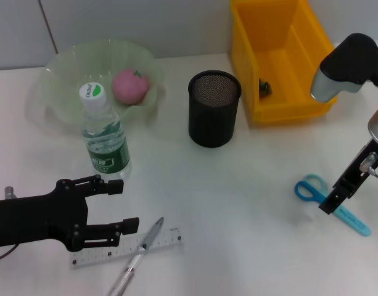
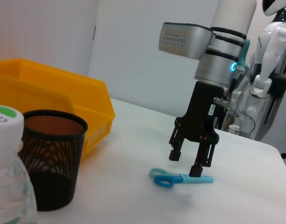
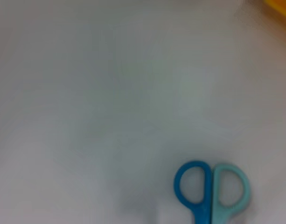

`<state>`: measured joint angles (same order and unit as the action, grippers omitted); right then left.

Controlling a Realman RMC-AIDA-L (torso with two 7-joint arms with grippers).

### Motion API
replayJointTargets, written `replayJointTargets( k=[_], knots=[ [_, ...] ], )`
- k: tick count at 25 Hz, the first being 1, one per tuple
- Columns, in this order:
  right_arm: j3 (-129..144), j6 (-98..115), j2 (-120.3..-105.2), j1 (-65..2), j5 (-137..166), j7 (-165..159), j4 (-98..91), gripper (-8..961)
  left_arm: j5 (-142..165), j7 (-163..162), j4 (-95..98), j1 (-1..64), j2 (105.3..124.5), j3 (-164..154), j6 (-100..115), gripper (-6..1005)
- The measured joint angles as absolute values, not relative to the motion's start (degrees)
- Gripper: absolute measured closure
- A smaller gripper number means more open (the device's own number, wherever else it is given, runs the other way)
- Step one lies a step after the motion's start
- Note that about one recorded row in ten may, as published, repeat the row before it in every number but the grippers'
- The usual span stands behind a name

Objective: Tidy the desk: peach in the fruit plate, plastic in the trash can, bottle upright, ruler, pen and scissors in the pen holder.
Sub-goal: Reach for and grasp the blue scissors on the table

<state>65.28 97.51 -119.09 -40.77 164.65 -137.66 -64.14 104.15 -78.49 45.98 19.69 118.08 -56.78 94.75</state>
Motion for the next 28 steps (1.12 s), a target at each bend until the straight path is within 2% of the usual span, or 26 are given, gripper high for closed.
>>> replayJointTargets(
  k=[28],
  knots=[
    [66.7,94.7,-119.46,-39.9,163.9,-140.8,-62.3,204,104.2,-78.5,46.1,19.7,117.95,-56.8,95.1,194]
  ],
)
